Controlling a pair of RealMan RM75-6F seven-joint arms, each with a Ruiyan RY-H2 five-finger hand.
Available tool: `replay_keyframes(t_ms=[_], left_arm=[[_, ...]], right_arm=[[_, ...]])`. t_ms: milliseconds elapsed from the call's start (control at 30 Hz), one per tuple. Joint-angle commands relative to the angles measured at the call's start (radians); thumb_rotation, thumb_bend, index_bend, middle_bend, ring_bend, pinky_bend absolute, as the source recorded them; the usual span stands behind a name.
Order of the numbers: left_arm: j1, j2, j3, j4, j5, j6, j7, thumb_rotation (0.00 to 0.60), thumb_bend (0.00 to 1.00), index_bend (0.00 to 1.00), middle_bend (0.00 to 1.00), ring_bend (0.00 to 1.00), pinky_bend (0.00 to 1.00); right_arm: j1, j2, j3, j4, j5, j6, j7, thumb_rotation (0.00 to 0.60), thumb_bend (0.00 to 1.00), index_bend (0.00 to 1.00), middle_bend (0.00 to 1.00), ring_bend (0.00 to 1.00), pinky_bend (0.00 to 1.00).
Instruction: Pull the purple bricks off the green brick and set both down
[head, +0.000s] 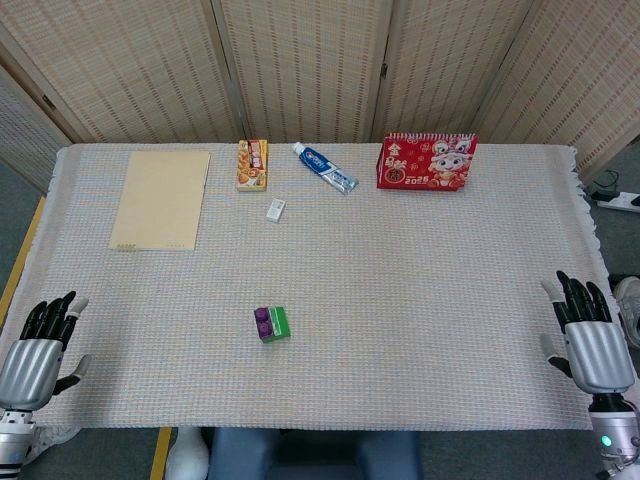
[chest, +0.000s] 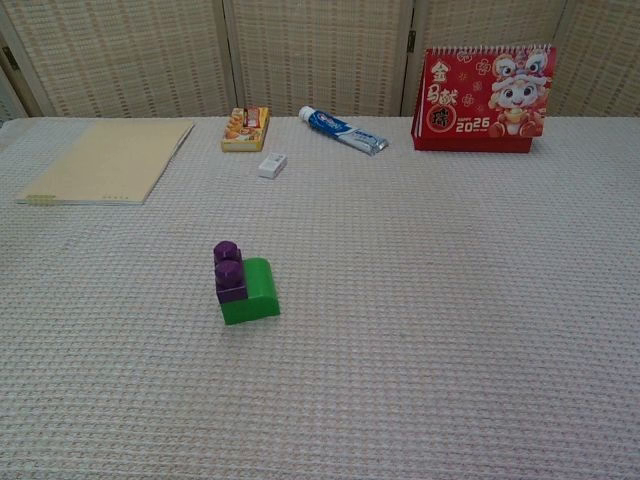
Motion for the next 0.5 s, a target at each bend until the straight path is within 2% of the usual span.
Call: replay_keyframes(t_ms=[33, 233, 500], left_arm=[[-0.003, -0.005, 0.004, 0.003, -0.001, -0.01, 0.005, 0.6, 0.41, 0.0, 0.0, 0.0, 0.0], [-0.017, -0.029, 0.019, 0.004, 0.031, -0.024, 0.011, 0.6, 0.41, 0.0, 0.0, 0.0, 0.0], [-0.072, -0.078, 0.04, -0.002, 0.09, -0.088, -0.101, 0.6, 0.4, 0.0, 0.0, 0.0, 0.0]], right_arm=[[0.0, 0.002, 0.0, -0.001, -0.003, 0.0, 0.006, 0.6, 0.46, 0.0, 0.0, 0.0, 0.0], [-0.01, 0.017, -0.009, -0.003, -0.026, 0.02, 0.038, 0.6, 0.46, 0.0, 0.0, 0.0, 0.0], [-0.034, 0.029, -0.009, -0.004, -0.05, 0.074, 0.075, 0.6, 0.46, 0.0, 0.0, 0.0, 0.0]])
